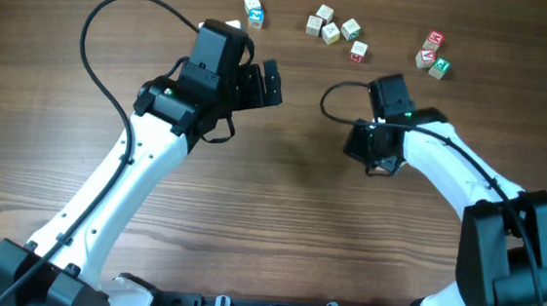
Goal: Form a horizontal line
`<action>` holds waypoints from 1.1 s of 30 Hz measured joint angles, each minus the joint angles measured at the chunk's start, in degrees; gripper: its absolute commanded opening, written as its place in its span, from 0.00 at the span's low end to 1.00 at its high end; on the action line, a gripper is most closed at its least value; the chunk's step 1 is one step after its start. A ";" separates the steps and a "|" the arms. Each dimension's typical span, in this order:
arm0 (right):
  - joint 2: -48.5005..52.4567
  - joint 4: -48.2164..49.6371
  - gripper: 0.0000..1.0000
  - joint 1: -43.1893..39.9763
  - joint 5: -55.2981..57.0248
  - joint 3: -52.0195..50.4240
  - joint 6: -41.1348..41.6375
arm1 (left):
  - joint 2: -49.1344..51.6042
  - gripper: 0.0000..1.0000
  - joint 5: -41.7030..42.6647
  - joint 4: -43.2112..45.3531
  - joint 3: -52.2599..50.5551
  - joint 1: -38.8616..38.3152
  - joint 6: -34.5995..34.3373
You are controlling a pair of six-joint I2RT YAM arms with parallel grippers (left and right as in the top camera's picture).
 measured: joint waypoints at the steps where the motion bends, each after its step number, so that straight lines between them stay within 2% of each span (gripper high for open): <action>1: 0.00 -1.90 0.04 0.00 -0.44 1.64 0.00 | 0.00 1.00 0.04 0.17 0.00 0.00 -0.02; 8: -2.62 -8.55 0.04 0.00 -3.58 7.17 0.00 | 5.68 1.00 0.50 0.50 0.00 0.00 0.00; 9: -3.65 -10.19 0.04 -0.09 -3.89 7.19 0.00 | 6.84 0.92 0.87 0.52 0.00 0.00 0.00; 10: -5.01 -12.04 0.04 -0.55 -4.11 7.21 0.00 | 8.00 0.76 1.33 0.68 0.00 0.00 0.00; 11: -6.10 -13.57 0.04 -1.33 -4.33 7.26 0.00 | 9.20 0.66 2.51 1.11 0.00 0.00 -0.22; 12: -7.37 -15.23 0.04 -2.75 -4.46 7.32 0.00 | 10.16 0.63 3.98 1.36 0.00 0.00 -0.28; 14: -9.97 -18.21 0.06 -6.21 -4.50 7.34 -0.15 | 11.72 0.48 6.10 1.77 0.00 -0.02 -0.42; 15: -11.50 -19.23 0.09 -8.41 -4.04 7.34 -0.17 | 12.52 0.42 6.84 1.92 0.00 -0.17 -0.52; 16: -12.48 -19.58 0.13 -10.14 -3.76 7.39 -0.22 | 13.14 0.32 7.26 2.08 0.00 -0.35 -0.24; 20: -13.05 -19.52 0.13 -14.23 -0.46 7.41 -2.93 | 14.97 0.18 8.15 7.23 0.00 -4.24 -0.44; 23: -13.05 -19.50 0.14 -14.62 6.14 7.43 -3.34 | 17.53 0.14 8.52 7.63 0.00 -6.75 -0.42; 26: -13.05 -17.75 0.07 -15.93 9.79 7.43 -2.27 | 19.12 0.11 8.52 8.00 0.00 -7.21 -0.42; 28: -13.05 -15.13 0.05 -16.02 9.73 7.37 -2.40 | 20.63 0.09 8.50 9.25 0.00 -7.21 -0.42; 30: -11.87 -8.87 0.05 -15.67 9.22 6.75 -4.83 | 21.55 0.14 7.15 10.14 0.00 -7.21 -0.42; 33: -6.27 -3.02 0.05 -15.65 5.53 6.49 -8.33 | 21.57 0.09 3.96 10.29 0.00 -7.21 -0.46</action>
